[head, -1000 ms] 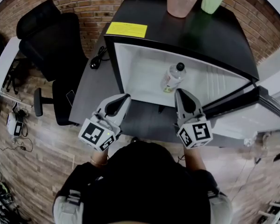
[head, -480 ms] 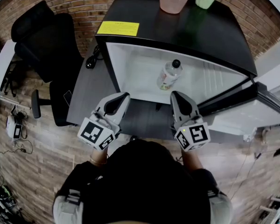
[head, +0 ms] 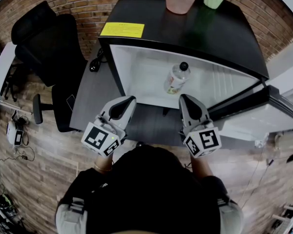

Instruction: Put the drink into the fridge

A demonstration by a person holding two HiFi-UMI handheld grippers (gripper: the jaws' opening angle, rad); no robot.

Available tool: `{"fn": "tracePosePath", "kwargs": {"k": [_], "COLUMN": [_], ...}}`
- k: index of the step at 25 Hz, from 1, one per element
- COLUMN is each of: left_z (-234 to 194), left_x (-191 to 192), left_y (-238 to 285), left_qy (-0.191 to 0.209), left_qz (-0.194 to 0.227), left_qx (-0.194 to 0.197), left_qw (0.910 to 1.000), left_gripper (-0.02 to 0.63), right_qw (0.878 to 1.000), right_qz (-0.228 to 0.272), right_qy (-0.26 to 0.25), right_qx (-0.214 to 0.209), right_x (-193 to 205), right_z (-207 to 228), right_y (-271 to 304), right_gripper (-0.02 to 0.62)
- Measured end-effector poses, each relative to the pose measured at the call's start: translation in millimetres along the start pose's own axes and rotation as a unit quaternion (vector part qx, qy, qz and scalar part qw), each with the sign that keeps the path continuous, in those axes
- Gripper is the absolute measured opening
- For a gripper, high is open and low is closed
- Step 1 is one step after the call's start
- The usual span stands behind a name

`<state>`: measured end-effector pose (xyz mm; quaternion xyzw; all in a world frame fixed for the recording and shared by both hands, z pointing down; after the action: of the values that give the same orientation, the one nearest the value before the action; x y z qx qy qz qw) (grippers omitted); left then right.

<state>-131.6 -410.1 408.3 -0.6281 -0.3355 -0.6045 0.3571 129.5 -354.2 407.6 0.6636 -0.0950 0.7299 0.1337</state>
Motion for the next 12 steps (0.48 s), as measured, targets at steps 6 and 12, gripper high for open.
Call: {"fn": "tracePosePath", "kwargs": {"k": [6,12], "left_z": [2.2,2.0], "left_x": [-0.5,-0.4], "left_y": [2.2,2.7], "left_qy": [0.000,0.000], "left_qz": [0.001,0.002], "left_qx": [0.002,0.001], "left_qw": [1.0000,1.0000], "left_gripper": [-0.003,-0.003], "right_qw": [1.000,1.000], "right_qz": [0.001,0.002], "right_qy": [0.001,-0.001], "right_qx": [0.002,0.004], "right_x": [-0.9,-1.2], "right_z": [3.0,5.0], "right_y": [-2.7,-3.0], "right_gripper": [-0.003,-0.003]}}
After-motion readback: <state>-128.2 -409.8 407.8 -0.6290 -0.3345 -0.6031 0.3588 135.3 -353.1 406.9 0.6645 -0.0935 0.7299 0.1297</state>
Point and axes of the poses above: the fingertips, and each gripper's own axes: y forward along the fingers, z to its right, x out of its underside, the point moved 9 cm from there along -y, backward along the fingers, and after that the axes turned 6 degrees about y, right-handed, at the moved point
